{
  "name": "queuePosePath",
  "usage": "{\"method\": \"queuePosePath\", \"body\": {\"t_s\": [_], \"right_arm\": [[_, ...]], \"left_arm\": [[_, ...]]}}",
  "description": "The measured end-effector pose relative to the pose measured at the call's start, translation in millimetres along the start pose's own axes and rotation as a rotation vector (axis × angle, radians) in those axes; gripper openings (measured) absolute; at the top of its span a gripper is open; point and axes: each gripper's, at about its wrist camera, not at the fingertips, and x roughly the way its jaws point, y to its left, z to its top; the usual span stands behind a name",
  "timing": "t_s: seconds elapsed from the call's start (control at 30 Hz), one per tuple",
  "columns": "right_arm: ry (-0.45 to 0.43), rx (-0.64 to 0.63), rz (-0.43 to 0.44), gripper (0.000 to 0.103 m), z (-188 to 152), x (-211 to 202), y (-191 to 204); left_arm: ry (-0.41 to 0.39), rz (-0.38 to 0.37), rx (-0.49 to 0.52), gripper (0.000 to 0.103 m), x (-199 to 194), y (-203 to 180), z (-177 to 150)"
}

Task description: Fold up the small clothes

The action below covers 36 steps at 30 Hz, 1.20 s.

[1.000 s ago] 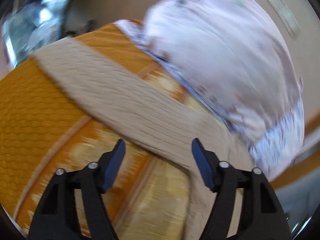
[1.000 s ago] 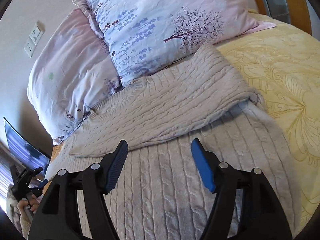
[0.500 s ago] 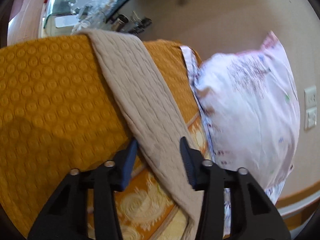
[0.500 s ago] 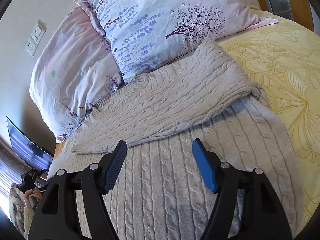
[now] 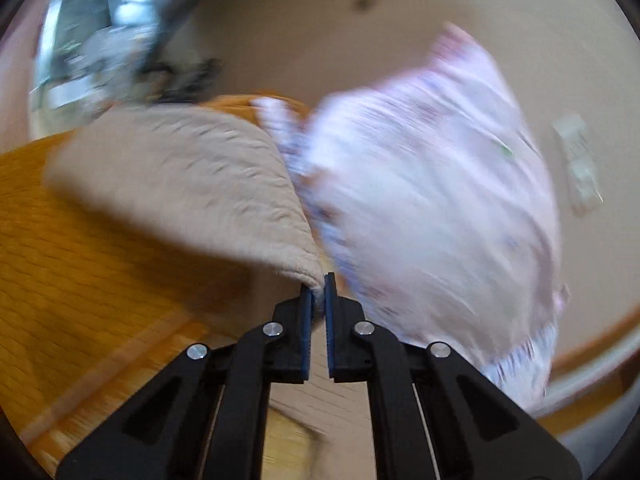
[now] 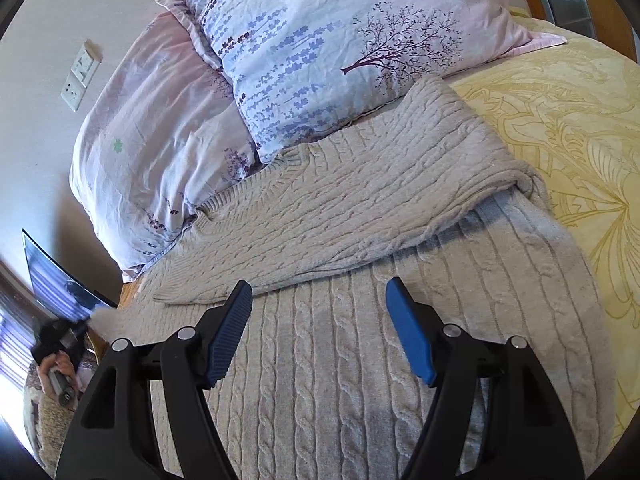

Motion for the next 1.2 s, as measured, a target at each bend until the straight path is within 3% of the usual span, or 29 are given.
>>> {"method": "queuePosePath", "body": {"t_s": [0.13,0.33,0.47,0.53,0.6,0.67,0.73,0.83,0.9,1.0,1.2], "right_arm": [[-0.007,0.009,0.014,0.071,0,-2,0],[-0.023,0.021,0.028,0.071,-1,-7,0],[0.029,-0.004,0.003,0.071,2,-6,4],[0.038,-0.045,-0.005,0.071,4,-11,11],[0.039,-0.119,-0.003,0.071,11,-20,25],[0.044,-0.201,0.002,0.071,21,-24,43],[0.042,-0.316,0.018,0.071,28,-22,71],[0.045,-0.510,0.049,0.068,27,-5,122],[0.054,-0.608,0.097,0.059,19,9,152],[0.086,-0.766,0.168,0.048,0,42,203],[0.205,-0.944,0.165,0.037,-49,113,259]], "left_arm": [[0.087,-0.085,0.185,0.005,20,-71,-44],[0.298,-0.156,0.452,0.005,76,-156,-158],[0.483,-0.148,0.588,0.009,112,-172,-236],[0.527,-0.133,0.589,0.019,116,-164,-249],[0.547,-0.169,0.563,0.035,108,-155,-245],[0.521,-0.185,0.547,0.042,91,-144,-233],[0.458,-0.190,0.530,0.042,69,-131,-210],[0.377,-0.137,0.492,0.040,56,-111,-179],[0.356,-0.076,0.455,0.033,57,-93,-163],[0.373,0.001,0.427,0.025,67,-72,-155],[0.391,0.046,0.401,0.013,79,-52,-151]]}}
